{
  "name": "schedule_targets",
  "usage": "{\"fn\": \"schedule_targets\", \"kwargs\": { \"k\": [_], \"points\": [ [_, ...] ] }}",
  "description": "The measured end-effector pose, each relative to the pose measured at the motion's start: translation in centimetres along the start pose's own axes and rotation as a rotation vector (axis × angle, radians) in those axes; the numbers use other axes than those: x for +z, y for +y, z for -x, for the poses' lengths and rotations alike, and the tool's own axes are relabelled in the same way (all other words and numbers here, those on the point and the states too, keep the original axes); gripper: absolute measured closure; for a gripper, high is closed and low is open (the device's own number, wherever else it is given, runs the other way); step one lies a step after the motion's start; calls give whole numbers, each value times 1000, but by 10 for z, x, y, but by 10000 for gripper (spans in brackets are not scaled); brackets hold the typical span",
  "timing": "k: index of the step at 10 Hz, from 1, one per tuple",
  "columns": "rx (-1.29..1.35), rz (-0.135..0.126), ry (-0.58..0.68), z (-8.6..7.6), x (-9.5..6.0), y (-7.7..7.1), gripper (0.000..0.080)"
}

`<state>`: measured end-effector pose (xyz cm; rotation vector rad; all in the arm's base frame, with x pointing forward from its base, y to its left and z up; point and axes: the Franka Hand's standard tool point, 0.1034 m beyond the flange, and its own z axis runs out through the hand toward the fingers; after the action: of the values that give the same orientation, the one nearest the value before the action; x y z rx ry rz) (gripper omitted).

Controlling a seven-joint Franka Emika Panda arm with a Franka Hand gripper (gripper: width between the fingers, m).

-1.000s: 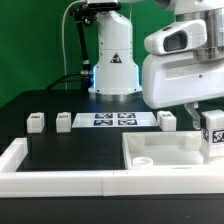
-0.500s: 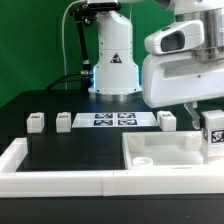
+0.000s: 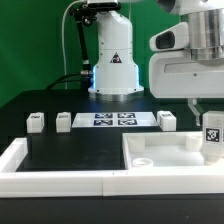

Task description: Assemble square table

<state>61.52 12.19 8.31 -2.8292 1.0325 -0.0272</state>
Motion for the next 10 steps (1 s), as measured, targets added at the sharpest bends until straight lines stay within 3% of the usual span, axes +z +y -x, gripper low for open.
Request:
{"fn": "schedule_targets", "kwargs": {
  "k": [4, 5, 6, 8, 10],
  "points": [
    [156, -3, -7, 1, 1, -2, 505],
    [139, -3, -7, 1, 1, -2, 315],
    [17, -4, -6, 1, 1, -1, 198],
    [-74, -3, -8, 3, 1, -3, 158],
    [-325, 8, -1, 6, 2, -4, 151]
  ]
}}
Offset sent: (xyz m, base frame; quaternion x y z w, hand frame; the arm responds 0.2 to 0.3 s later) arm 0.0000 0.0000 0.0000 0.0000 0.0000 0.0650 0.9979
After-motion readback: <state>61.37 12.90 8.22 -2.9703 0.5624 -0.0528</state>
